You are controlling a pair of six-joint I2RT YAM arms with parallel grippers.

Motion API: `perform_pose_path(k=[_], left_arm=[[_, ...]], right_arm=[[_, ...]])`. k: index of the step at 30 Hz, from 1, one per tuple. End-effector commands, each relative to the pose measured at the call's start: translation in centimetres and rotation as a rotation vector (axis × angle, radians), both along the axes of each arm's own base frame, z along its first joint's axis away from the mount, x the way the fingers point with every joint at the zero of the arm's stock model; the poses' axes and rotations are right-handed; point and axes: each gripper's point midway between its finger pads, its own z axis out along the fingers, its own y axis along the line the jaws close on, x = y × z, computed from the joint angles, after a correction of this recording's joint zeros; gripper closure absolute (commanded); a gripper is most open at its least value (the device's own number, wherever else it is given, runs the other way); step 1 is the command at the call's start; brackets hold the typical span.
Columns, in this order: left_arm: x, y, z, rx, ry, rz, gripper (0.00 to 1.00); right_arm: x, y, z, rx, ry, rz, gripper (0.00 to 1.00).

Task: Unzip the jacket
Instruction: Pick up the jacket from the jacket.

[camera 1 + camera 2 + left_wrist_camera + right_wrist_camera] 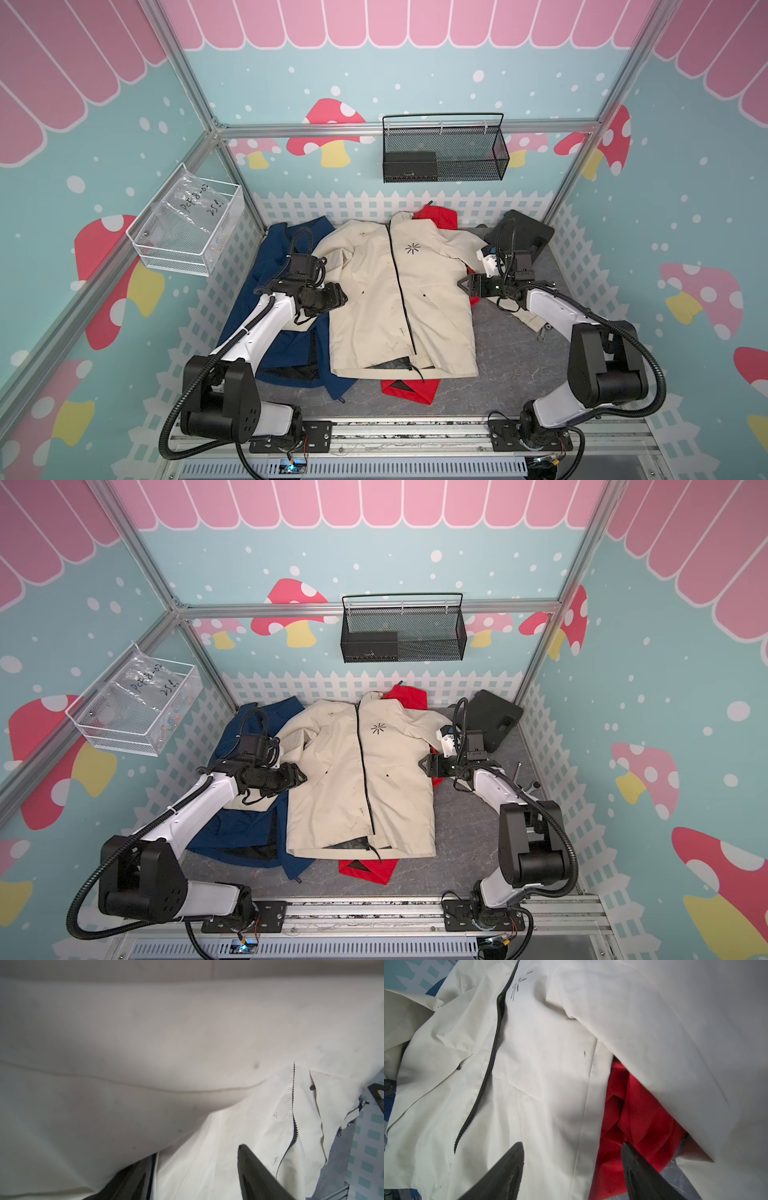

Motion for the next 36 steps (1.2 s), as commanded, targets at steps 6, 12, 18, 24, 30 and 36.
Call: perform_pose_path(k=[6,12,18,24,30,36], left_arm=[[0.6,-0.9,-0.8,-0.065,-0.007,-0.002,0.36],[0.7,-1.3,-0.8,-0.093,-0.012,-0.015,0.57],[1.1,-2.0,0.3,-0.122,-0.036,-0.039,0.88],[3.3,-3.2,6.1,-0.163,-0.178,-0.074,1.00],[5.0,-6.1,17.2,-0.099,-0.437,-0.220,1.00],[7.0,-5.9,26.2,-0.044,-0.630,-0.225,1.00]], right_arm=[[-0.6,1.3,-1.9,0.072,0.048,0.060,0.37],[-2.1,1.5,-3.3,0.097,0.079,0.057,0.54],[-2.7,2.1,-1.6,0.103,0.031,0.096,0.95],[-2.1,4.5,5.1,0.122,-0.143,0.200,1.00],[-0.8,8.5,14.8,0.107,-0.390,0.310,1.00],[1.1,9.2,25.1,0.156,-0.637,0.295,1.00]])
